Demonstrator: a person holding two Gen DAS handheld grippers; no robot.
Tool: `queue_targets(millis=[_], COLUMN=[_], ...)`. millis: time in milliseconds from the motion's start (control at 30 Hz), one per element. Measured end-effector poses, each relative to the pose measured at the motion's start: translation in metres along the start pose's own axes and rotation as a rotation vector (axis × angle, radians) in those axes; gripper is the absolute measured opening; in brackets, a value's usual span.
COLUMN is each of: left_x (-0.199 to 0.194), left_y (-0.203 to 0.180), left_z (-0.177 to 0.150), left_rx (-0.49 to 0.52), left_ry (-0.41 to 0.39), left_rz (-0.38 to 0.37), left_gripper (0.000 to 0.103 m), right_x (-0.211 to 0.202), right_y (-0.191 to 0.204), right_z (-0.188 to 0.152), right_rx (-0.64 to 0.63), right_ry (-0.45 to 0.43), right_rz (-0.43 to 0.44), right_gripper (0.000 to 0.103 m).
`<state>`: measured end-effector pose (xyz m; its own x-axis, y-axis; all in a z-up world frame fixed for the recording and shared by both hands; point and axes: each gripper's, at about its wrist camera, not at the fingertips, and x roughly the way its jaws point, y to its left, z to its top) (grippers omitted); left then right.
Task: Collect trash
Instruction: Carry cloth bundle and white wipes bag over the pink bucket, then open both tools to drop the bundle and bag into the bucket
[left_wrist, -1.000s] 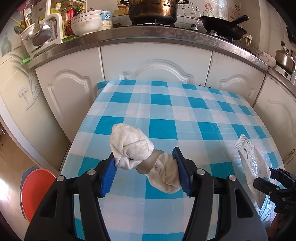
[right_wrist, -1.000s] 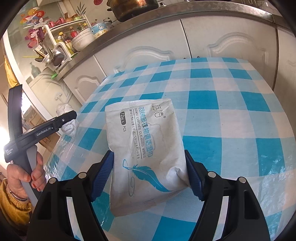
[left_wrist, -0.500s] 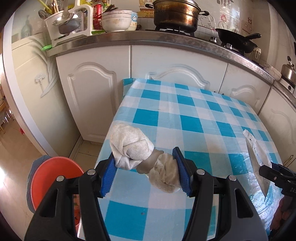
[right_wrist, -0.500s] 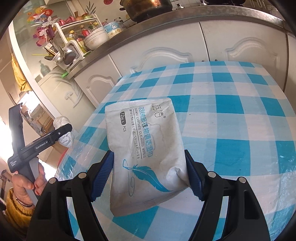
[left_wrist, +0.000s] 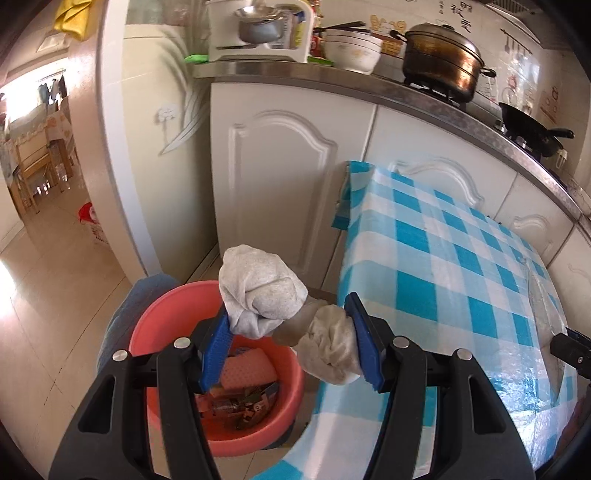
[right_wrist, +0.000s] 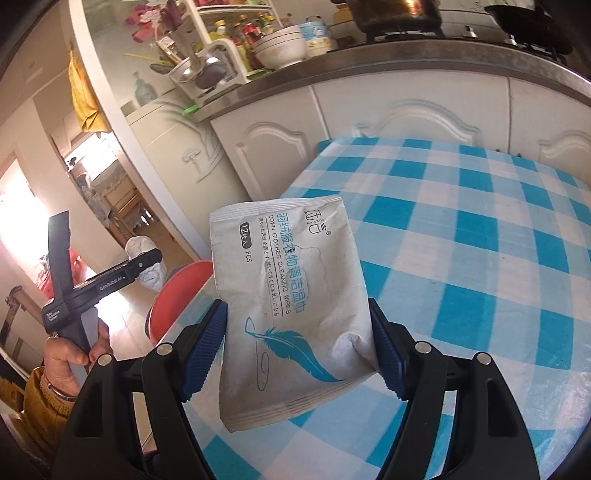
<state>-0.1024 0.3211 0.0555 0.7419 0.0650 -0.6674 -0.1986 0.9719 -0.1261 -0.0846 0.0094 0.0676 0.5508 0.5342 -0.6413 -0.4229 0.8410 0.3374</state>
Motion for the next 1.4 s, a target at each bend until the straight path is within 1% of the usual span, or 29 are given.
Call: queue_targets(millis=[167, 333, 467, 600, 667, 733, 767, 833, 900, 967, 1000, 1033, 1100, 1167, 1267, 1400], left_x=[0.002, 0.010, 0.021, 0.036, 0.045, 0.053, 0.057, 0.064, 0.070, 0.074, 0.075, 0.076, 0.076, 0.074, 0.069, 0.061], left_y=[0.056, 0.093, 0.112, 0.126, 0.131, 0.133, 0.134, 0.134, 0.133, 0.133, 0.132, 0.131, 0.131, 0.129, 0.126, 0.114], left_z=[-0.006, -0.015, -0.022, -0.030, -0.034, -0.037, -0.039, -0.043, -0.047, -0.051, -0.053, -0.053, -0.054, -0.053, -0.050, -0.043], left_rx=[-0.097, -0.175, -0.223, -0.254, -0.269, -0.271, -0.270, -0.262, -0.261, -0.256, -0.250, -0.246, -0.243, -0.238, -0.225, -0.184], left_ry=[0.012, 0.037, 0.069, 0.101, 0.121, 0.138, 0.142, 0.161, 0.178, 0.187, 0.190, 0.191, 0.190, 0.179, 0.166, 0.148], left_rz=[0.044, 0.051, 0.040, 0.050, 0.042, 0.042, 0.046, 0.051, 0.045, 0.049, 0.051, 0.050, 0.049, 0.048, 0.062, 0.076], left_gripper=[0.060, 0.060, 0.061, 0.061, 0.061, 0.062, 0.065, 0.066, 0.073, 0.078, 0.078, 0.078, 0.084, 0.085, 0.089, 0.089], right_x=[0.032, 0.072, 0.108, 0.142, 0.157, 0.173, 0.182, 0.192, 0.200, 0.201, 0.199, 0.195, 0.185, 0.173, 0.155, 0.127], right_y=[0.054, 0.106, 0.137, 0.160, 0.169, 0.176, 0.179, 0.179, 0.176, 0.168, 0.164, 0.160, 0.150, 0.139, 0.122, 0.101], right_z=[0.012, 0.022, 0.027, 0.028, 0.027, 0.026, 0.026, 0.027, 0.026, 0.027, 0.028, 0.029, 0.030, 0.032, 0.036, 0.038], right_rx=[-0.108, -0.202, -0.252, -0.289, -0.304, -0.315, -0.315, -0.293, -0.258, -0.212, -0.197, -0.189, -0.172, -0.143, -0.105, -0.097], right_ry=[0.063, 0.128, 0.183, 0.233, 0.247, 0.262, 0.273, 0.271, 0.282, 0.279, 0.272, 0.259, 0.228, 0.200, 0.147, 0.069], right_rz=[0.040, 0.087, 0.107, 0.129, 0.128, 0.121, 0.121, 0.122, 0.130, 0.149, 0.149, 0.139, 0.110, 0.089, 0.049, -0.049], right_gripper=[0.074, 0.074, 0.075, 0.075, 0.076, 0.078, 0.080, 0.082, 0.086, 0.086, 0.086, 0.086, 0.088, 0.088, 0.089, 0.089])
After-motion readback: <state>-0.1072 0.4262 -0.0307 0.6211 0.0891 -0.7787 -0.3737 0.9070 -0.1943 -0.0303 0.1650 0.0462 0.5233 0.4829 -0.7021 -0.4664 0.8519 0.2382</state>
